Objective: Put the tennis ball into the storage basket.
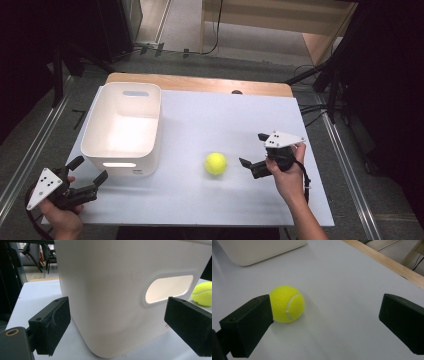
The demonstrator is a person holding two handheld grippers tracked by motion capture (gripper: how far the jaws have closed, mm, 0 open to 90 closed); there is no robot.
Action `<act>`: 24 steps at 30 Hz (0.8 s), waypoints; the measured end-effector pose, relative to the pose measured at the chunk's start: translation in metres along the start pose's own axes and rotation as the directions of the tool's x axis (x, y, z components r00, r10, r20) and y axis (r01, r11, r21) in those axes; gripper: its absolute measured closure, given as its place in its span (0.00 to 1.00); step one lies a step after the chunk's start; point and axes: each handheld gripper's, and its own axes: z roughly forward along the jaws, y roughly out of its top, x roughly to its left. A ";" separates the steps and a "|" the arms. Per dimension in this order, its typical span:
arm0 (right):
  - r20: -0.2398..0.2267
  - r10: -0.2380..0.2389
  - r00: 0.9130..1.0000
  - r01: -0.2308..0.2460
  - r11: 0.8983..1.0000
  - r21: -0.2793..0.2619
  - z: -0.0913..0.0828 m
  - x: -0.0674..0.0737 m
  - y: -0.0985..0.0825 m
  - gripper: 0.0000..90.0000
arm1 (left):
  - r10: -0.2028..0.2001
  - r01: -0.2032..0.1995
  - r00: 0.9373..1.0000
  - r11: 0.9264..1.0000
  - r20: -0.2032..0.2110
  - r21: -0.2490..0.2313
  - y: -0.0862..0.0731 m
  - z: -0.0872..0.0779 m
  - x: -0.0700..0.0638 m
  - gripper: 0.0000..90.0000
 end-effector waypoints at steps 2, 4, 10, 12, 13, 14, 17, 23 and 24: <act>-0.003 -0.004 1.000 0.004 1.000 0.007 0.003 0.001 0.002 0.00 | 0.003 -0.003 1.000 1.000 0.000 0.000 0.000 0.000 0.000 0.08; -0.009 -0.009 1.000 0.009 1.000 0.014 0.005 0.001 0.004 0.00 | 0.003 -0.003 1.000 1.000 0.001 0.001 0.000 0.000 0.000 0.08; -0.029 -0.025 0.999 0.026 0.999 0.031 0.011 0.004 0.008 0.00 | 0.004 -0.004 1.000 1.000 0.002 0.001 0.000 0.000 0.000 0.08; -0.043 -0.031 0.999 0.033 0.998 0.045 0.015 0.006 0.010 0.00 | 0.003 -0.003 1.000 1.000 0.001 0.000 0.000 0.000 0.000 0.08; -0.049 -0.037 0.998 0.039 0.998 0.047 0.016 0.006 0.011 0.00 | 0.003 -0.003 1.000 1.000 0.001 0.000 0.000 0.000 0.000 0.08; -0.051 -0.038 0.998 0.041 0.998 0.055 0.017 0.007 0.012 0.00 | 0.003 -0.003 1.000 1.000 0.001 -0.001 0.000 0.000 0.000 0.08; -0.064 -0.048 0.997 0.052 0.996 0.066 0.020 0.008 0.014 0.00 | 0.004 -0.004 1.000 1.000 0.001 0.000 0.000 0.000 0.000 0.08; -0.082 -0.058 0.995 0.064 0.994 0.084 0.027 0.010 0.018 0.00 | 0.004 -0.004 1.000 1.000 0.002 0.000 0.000 0.000 0.000 0.08; -0.085 -0.057 0.995 0.065 0.994 0.091 0.028 0.011 0.018 0.00 | 0.004 -0.004 1.000 1.000 0.002 0.000 0.000 0.000 0.000 0.08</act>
